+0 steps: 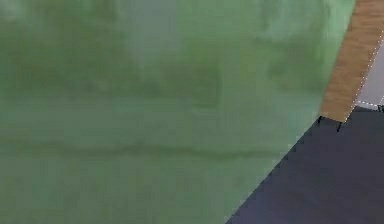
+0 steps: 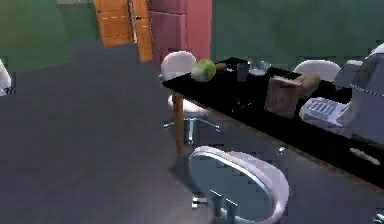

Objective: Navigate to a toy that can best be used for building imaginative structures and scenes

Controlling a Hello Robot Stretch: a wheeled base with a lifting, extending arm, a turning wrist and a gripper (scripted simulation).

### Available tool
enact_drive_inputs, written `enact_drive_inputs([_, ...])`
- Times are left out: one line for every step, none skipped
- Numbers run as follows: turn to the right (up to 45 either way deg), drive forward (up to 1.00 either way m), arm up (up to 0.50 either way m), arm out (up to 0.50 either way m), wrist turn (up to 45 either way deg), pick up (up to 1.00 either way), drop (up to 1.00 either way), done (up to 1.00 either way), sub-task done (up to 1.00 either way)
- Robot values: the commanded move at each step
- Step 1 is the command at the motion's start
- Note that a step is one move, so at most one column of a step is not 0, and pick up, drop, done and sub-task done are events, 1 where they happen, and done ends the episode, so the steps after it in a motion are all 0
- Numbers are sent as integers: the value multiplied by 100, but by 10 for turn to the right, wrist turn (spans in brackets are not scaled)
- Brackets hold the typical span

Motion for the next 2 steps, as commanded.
enact_drive_inputs([420,0,0,0,0,0,0,0,0])
enact_drive_inputs([0,75,0,0,0,0,0,0,0])
